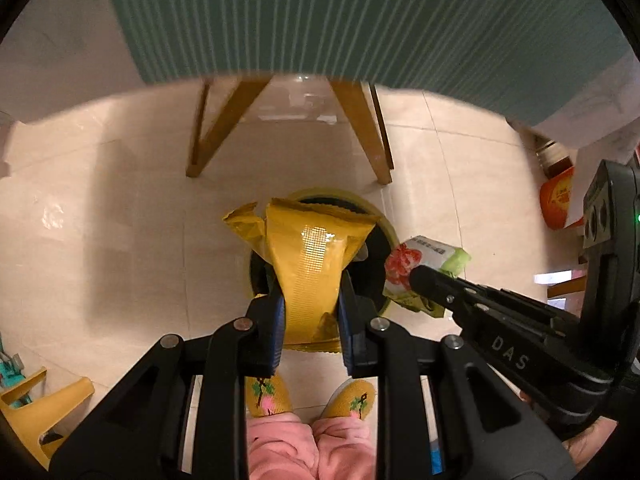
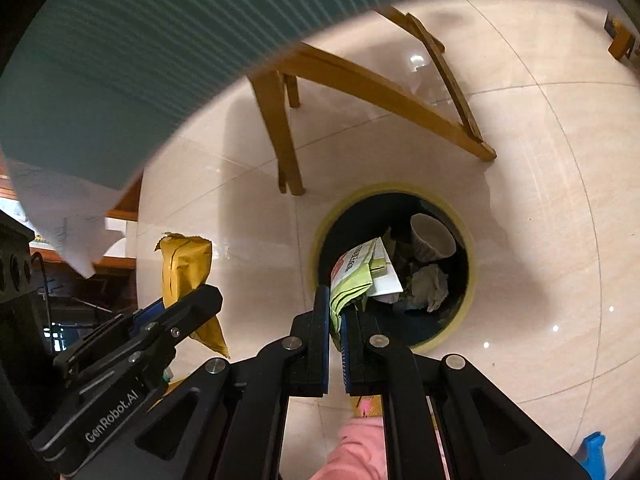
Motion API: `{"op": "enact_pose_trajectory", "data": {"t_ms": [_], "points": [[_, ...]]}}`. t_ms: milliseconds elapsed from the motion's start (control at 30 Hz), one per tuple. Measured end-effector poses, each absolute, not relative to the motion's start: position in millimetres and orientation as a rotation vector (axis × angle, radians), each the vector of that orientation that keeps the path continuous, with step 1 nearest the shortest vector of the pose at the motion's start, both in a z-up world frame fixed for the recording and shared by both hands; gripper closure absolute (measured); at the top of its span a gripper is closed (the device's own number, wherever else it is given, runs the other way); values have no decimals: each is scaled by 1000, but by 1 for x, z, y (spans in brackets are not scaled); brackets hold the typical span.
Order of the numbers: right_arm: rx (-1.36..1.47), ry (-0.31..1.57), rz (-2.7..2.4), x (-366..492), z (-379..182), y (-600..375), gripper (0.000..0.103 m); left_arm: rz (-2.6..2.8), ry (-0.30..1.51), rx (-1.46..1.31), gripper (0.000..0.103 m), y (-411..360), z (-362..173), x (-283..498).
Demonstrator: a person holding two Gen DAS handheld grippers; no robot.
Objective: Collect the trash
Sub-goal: 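Carry the snack bag and wrapper with both tools over the black bin, then open both tools to drop the snack bag and wrapper into the bin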
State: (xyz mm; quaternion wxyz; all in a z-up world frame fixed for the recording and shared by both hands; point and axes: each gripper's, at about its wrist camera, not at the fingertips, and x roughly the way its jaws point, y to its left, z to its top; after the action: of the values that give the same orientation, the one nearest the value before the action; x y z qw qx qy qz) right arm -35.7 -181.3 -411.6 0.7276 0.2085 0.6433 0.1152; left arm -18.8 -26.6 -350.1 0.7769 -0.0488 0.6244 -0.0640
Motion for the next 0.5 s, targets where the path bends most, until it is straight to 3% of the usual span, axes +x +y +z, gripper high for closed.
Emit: {"op": "enact_pose_trajectory", "data": {"t_ms": [100,167,233,300,400,500], "points": [[457,1426,244,-29,-436,-177,98,-143,1364,-102,80,-29,-373,-13],[447,1436,238,-27,-449,-175,96,-142,1368,-76,68,-31,-385,-9],[440,1453,228,-26,-462,-174,91,-144,1369,-59,50,-33,-394,-6],[444,1464,217,-27,-473,-175,77,-143,1374,-44,44,-33,-403,-4],[449,1466,204,-29,-482,-180,68,-113,1377,-21,28,-26,-410,-1],[438,1455,194,-33,-483,-182,67,-92,1372,-30,27,-18,-414,1]]}}
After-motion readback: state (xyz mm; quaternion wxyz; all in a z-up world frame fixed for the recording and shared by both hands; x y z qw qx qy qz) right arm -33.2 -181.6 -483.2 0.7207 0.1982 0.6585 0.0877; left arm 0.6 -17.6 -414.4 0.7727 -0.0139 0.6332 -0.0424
